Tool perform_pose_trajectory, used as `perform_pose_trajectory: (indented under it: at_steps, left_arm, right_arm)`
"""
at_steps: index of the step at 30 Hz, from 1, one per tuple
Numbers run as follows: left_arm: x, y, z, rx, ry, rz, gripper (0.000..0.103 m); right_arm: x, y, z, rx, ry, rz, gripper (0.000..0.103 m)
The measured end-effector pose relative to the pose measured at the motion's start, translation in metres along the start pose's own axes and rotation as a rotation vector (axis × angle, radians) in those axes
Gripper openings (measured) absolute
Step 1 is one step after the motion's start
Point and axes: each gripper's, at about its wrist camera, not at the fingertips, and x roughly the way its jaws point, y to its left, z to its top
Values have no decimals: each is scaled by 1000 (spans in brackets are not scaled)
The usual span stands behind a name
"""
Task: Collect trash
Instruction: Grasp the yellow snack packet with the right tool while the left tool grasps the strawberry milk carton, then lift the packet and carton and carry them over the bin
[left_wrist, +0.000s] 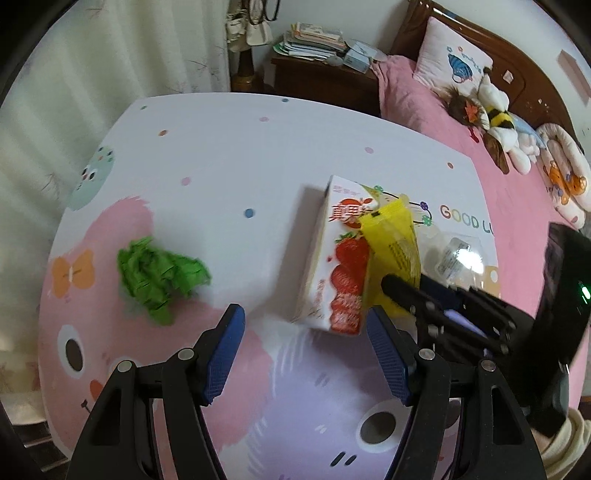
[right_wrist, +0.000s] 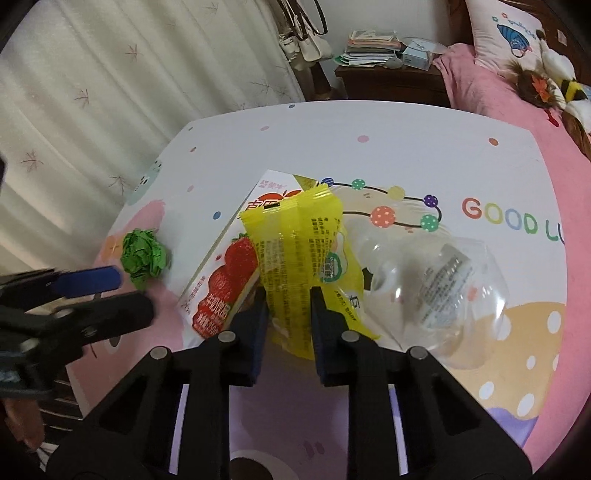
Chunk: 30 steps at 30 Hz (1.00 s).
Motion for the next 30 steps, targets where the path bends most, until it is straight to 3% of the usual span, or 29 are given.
perform_pose_trajectory:
  at_steps: [9,17,19,20,30]
  left_arm:
    - [44,-24,28,26,52,15,70]
    - [90,-41,35,42,118,41,70]
    - [98,-44,35,41,108,49,63]
    - [99,-44,35,41,105,48,55]
    - [64,-27,12,40,16,27,52]
  right_arm:
    - [-46,-19,-24,117,-56,36,18]
    - [-63,-26,-47,163,-44,23,18]
    - [-64,-26,-52,164,-42,18,18]
    - [-65,-25,-54,164,-41,16,18]
    - [-72,-5,-66,158,-44,4,18]
